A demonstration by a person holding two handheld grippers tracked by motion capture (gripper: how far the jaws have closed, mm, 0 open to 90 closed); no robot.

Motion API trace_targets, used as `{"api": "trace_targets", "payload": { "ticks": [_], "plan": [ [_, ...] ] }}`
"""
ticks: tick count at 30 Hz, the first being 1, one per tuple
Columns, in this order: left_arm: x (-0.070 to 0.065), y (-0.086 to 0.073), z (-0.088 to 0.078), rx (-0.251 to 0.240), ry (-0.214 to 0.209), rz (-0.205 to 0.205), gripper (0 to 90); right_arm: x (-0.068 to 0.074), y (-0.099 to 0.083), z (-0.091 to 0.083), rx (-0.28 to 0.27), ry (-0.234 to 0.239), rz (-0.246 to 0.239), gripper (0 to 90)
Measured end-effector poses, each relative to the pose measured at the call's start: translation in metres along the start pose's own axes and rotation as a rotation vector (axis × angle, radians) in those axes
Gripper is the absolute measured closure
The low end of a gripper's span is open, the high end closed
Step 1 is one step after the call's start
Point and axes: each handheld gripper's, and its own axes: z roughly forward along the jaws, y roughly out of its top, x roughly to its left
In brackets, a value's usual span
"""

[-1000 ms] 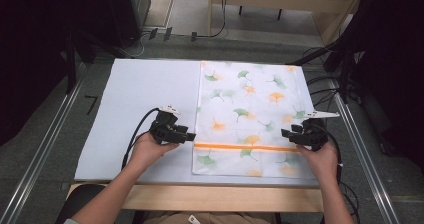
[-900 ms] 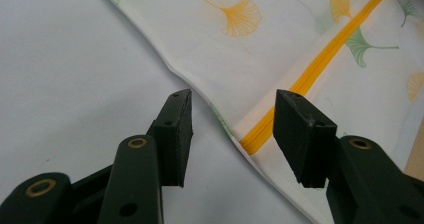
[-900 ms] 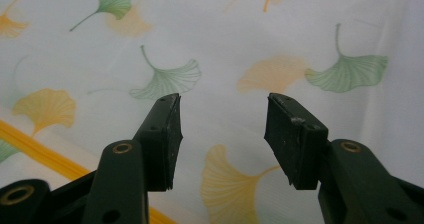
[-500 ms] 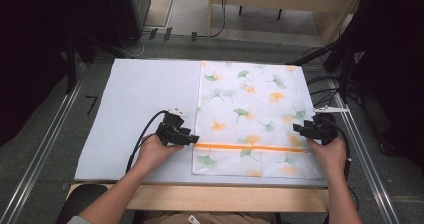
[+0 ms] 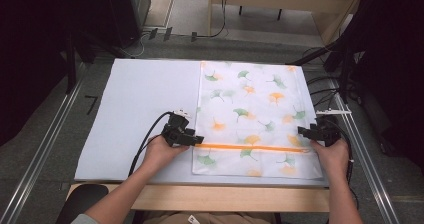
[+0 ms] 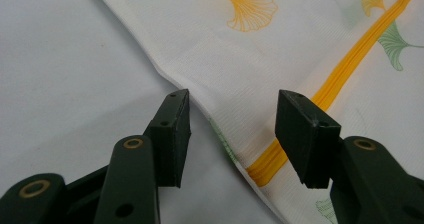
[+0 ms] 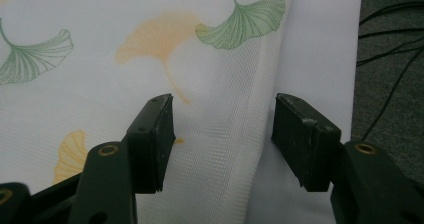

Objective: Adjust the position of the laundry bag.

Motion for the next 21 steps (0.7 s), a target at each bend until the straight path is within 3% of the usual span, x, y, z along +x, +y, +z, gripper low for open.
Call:
{"api": "trace_targets", "payload": {
  "ticks": [3, 4, 5, 7, 9, 10, 11, 12, 15, 16, 21],
  "plan": [
    [-0.001, 0.000, 0.001, -0.007, 0.006, 0.004, 54.9, 0.003, 0.000, 0.001, -0.004, -0.009, 0.000, 47.5],
    [-0.002, -0.001, 0.002, -0.013, 0.017, 0.041, 56.1, 0.005, 0.000, 0.001, -0.003, -0.006, 0.004, 49.6],
    [-0.002, -0.001, 0.002, -0.013, 0.017, 0.041, 57.3, 0.005, 0.000, 0.001, -0.003, -0.006, 0.004, 49.6],
    [-0.003, -0.001, 0.003, -0.013, 0.029, 0.054, 59.8, 0.009, 0.001, 0.000, 0.002, -0.009, 0.003, 59.7],
    [-0.002, -0.001, 0.003, -0.013, 0.033, 0.048, 61.2, 0.010, 0.001, 0.000, 0.002, -0.011, -0.004, 63.0],
    [0.000, -0.001, 0.003, -0.016, 0.036, 0.030, 67.1, 0.010, 0.000, 0.000, -0.003, -0.025, -0.004, 69.5],
    [0.000, -0.001, 0.003, -0.016, 0.036, 0.030, 69.3, 0.010, 0.000, 0.000, -0.003, -0.025, -0.004, 69.5],
    [0.002, 0.000, 0.003, -0.017, 0.027, 0.014, 70.6, 0.010, 0.001, 0.000, -0.002, -0.026, 0.021, 75.5],
    [0.002, 0.000, 0.003, -0.018, 0.032, 0.015, 74.5, 0.010, 0.001, 0.000, 0.000, -0.016, 0.032, 80.3],
    [0.002, 0.000, 0.003, -0.017, 0.038, 0.017, 76.4, 0.010, 0.001, 0.000, 0.008, 0.004, 0.039, 87.2],
    [0.006, 0.001, 0.007, -0.025, 0.001, -0.021, 88.0, 0.013, 0.002, 0.000, 0.015, 0.005, 0.035, 89.3]
  ]
}}
